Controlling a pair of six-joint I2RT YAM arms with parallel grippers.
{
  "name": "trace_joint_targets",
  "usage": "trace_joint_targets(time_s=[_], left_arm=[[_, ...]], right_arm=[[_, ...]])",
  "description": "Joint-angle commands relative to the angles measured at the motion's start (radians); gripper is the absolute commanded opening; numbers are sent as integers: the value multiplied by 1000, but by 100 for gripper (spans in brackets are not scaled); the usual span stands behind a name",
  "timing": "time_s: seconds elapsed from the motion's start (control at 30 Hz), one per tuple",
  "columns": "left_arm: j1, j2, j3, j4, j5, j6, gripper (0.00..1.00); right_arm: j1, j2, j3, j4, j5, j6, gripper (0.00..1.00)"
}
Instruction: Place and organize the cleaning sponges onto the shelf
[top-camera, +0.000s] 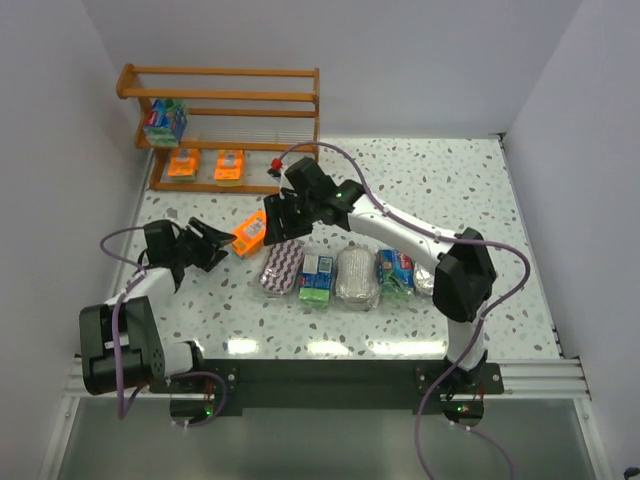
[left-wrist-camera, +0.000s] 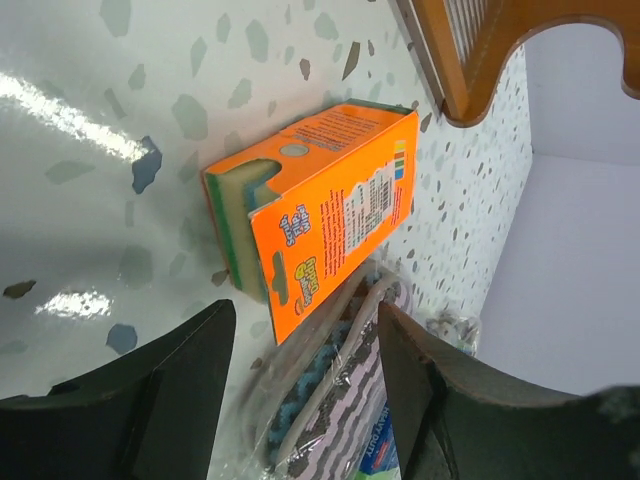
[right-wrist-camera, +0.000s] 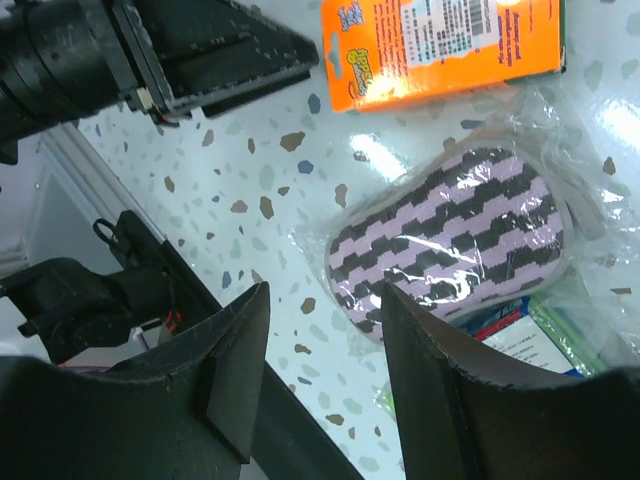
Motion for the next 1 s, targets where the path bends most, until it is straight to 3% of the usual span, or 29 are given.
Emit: trace_joint_targets(time_s=[0.0,0.13,0.3,0.43,0.47,0.53,0.67,0.83,0.97], left_arm=[[4,57,-15,206,60,-43,64],[2,159,4,287,70,-36,59],[1,261,39,318,108,-30,46],[1,291,47,364,137,-31,22],[-1,294,48,367,151,-34,10],[-4,298,53,366,160,-39,0],[-8,233,19,427,172,-115,0],[-56,111,18,458,71,-241,0],[-86,107,36,503,21,-327,0]], right_arm=[[-1,-75,-37,26,17,10,52],[-3,-108,-63,28,23,16,52],[-13,-155,-89,14,40,19,52],[-41,-197,-124,20,40,38,50],[-50,-206,-137,23,30,51,49],[-78,-232,-150,26,20,62,49],[-125,-275,-172,22,6,76,47],[-182,-315,-173,6,8,70,46],[-202,-330,-164,-20,16,56,46]])
